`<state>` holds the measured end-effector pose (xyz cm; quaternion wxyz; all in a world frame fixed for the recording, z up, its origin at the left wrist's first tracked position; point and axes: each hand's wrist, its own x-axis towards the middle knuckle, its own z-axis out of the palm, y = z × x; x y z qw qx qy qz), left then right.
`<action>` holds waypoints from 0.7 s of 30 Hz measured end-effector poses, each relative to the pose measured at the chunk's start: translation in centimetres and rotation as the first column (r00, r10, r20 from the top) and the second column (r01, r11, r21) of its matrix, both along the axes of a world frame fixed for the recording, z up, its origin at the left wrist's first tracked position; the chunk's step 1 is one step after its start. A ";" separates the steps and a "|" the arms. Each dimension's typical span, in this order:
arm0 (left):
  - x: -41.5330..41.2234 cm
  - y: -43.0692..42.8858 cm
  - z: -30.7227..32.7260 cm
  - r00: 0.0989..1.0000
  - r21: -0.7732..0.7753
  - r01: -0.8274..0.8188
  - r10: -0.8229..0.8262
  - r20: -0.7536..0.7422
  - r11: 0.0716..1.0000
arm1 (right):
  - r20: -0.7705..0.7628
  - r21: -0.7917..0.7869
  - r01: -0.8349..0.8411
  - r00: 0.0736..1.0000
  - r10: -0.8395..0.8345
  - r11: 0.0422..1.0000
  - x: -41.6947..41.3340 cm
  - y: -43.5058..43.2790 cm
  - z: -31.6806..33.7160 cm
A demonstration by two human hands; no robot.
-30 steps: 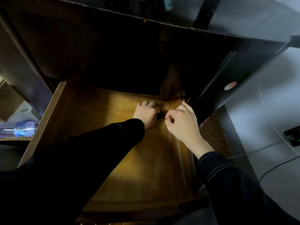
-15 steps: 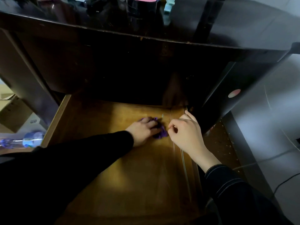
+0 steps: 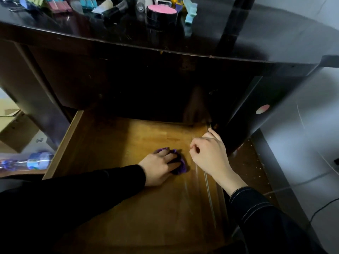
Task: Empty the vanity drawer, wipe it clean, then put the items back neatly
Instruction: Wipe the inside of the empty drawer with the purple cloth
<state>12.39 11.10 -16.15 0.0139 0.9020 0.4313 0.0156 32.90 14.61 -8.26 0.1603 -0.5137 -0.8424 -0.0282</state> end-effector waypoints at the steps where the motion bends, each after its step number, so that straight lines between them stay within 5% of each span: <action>1: -0.2 0.1 -0.2 1.000 0.016 0.007 -0.007 0.000 1.000 | 0.004 -0.002 0.002 1.000 -0.002 1.000 0.0 0.0 0.0; 12: 6.5 10.6 1.8 0.922 0.054 -0.372 0.375 -0.092 0.927 | -0.040 -0.022 0.012 0.999 -0.013 1.000 0.1 0.3 -0.2; 21: 2.8 1.5 -0.1 0.995 -0.012 -0.072 0.071 -0.076 0.997 | -0.005 -0.008 -0.005 1.000 0.005 1.000 0.0 0.0 0.1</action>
